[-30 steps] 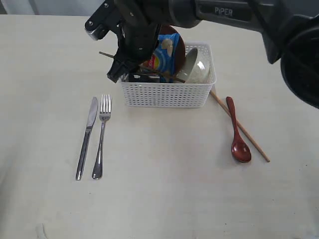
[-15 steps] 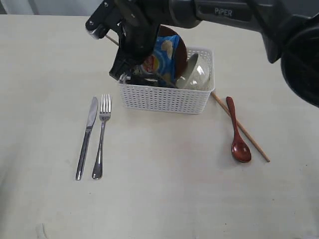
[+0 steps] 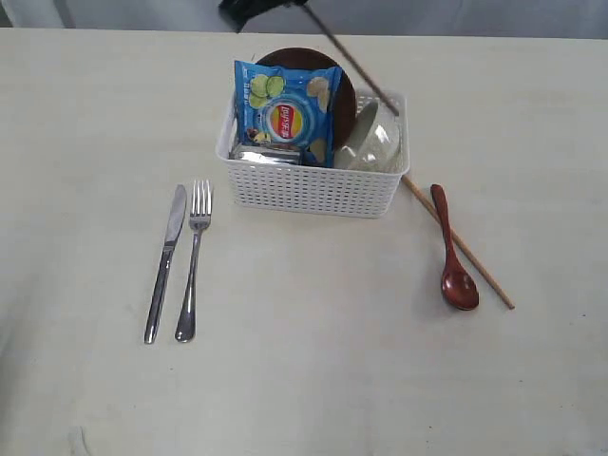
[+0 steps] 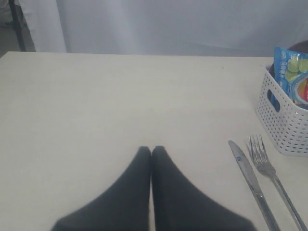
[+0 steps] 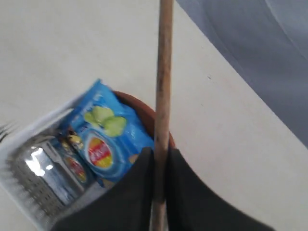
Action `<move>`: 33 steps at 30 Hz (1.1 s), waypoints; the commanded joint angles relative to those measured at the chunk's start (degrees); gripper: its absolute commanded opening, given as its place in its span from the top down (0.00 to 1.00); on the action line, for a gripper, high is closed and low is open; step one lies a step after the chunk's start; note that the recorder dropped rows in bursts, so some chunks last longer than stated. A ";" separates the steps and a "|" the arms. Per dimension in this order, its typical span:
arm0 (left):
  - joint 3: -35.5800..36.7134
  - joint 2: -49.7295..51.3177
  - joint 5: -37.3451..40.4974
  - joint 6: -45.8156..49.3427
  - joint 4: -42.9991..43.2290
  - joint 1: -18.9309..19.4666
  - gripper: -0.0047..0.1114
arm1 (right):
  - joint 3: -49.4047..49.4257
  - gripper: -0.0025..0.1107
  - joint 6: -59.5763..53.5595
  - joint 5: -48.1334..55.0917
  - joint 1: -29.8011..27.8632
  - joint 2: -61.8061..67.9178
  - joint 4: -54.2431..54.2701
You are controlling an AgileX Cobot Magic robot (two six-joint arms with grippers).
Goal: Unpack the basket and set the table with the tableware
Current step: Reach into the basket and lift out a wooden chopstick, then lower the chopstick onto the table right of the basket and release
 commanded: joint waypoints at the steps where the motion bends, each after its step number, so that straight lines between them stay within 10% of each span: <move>1: 0.22 -0.24 -0.49 0.16 0.08 0.17 0.96 | 0.44 0.98 7.08 8.61 -6.92 -4.26 -0.27; 15: 0.22 -0.24 -0.49 0.16 0.08 0.17 0.96 | 30.66 0.98 3.42 1.28 -29.68 -4.33 12.54; 27: 0.22 -0.24 -0.49 0.16 0.08 0.17 0.96 | 36.71 0.97 2.06 -7.50 -31.01 5.17 22.12; 33: 0.22 -0.24 -0.49 0.16 0.08 0.17 0.96 | 36.61 0.63 2.06 -7.77 -30.11 5.31 22.12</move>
